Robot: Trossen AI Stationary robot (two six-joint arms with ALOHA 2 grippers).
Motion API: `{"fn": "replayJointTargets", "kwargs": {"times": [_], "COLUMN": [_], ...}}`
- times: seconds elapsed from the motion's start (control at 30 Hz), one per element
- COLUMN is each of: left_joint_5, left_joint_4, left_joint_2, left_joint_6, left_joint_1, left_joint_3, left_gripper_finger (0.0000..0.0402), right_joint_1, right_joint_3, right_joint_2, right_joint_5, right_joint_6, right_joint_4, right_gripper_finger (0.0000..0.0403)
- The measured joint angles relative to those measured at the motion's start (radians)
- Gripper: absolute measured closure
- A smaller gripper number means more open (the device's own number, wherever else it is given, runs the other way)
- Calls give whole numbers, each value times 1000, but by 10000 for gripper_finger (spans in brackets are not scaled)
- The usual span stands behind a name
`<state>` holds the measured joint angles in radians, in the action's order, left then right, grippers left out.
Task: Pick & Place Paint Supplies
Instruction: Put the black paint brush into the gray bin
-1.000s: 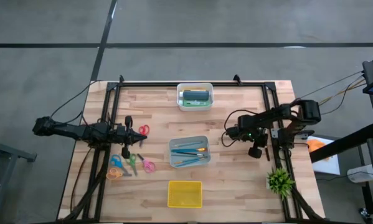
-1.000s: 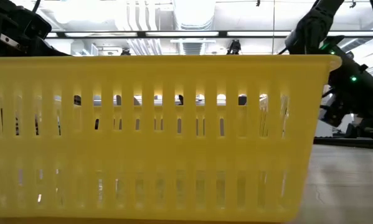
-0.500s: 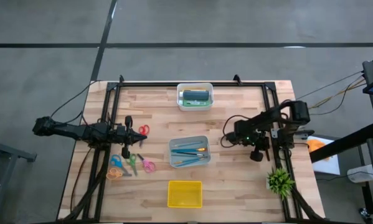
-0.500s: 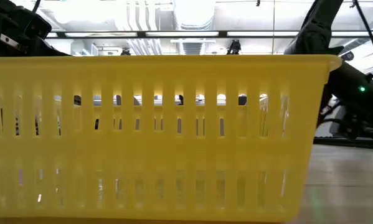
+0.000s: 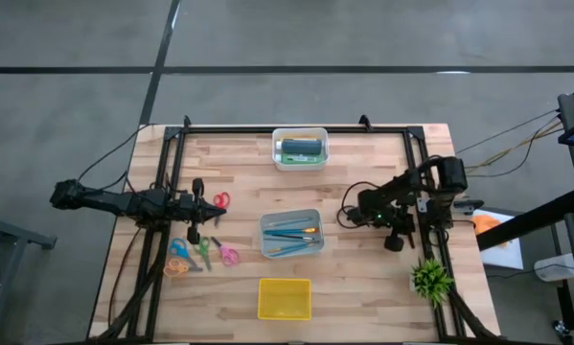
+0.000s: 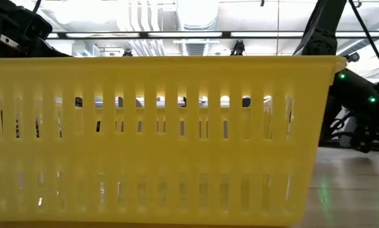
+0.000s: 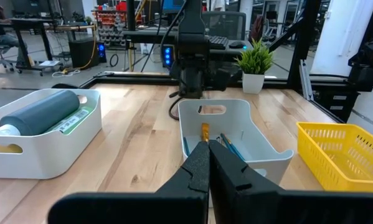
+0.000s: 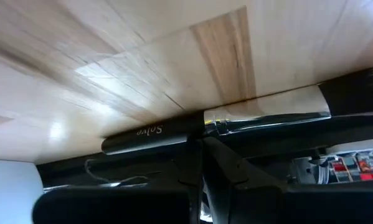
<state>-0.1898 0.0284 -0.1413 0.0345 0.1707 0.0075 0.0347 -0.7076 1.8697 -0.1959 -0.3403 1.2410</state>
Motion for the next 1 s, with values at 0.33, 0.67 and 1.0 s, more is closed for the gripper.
{"fn": "replayJointTargets", "kwargs": {"times": [0.33, 0.67, 1.0], "left_joint_5": [0, 0, 0], "left_joint_4": [0, 0, 0], "left_joint_2": [0, 0, 0], "left_joint_6": [0, 0, 0], "left_joint_1": [0, 0, 0], "left_joint_3": [0, 0, 0], "left_gripper_finger": [401, 401, 401], "right_joint_1": [1, 0, 1], "right_joint_3": [-86, -228, -322], "right_joint_2": [-56, -60, -60], "right_joint_5": [15, 85, 134], "right_joint_6": [-22, 42, 65], "right_joint_4": [-39, -119, -229], "right_gripper_finger": [394, 394, 394]}}
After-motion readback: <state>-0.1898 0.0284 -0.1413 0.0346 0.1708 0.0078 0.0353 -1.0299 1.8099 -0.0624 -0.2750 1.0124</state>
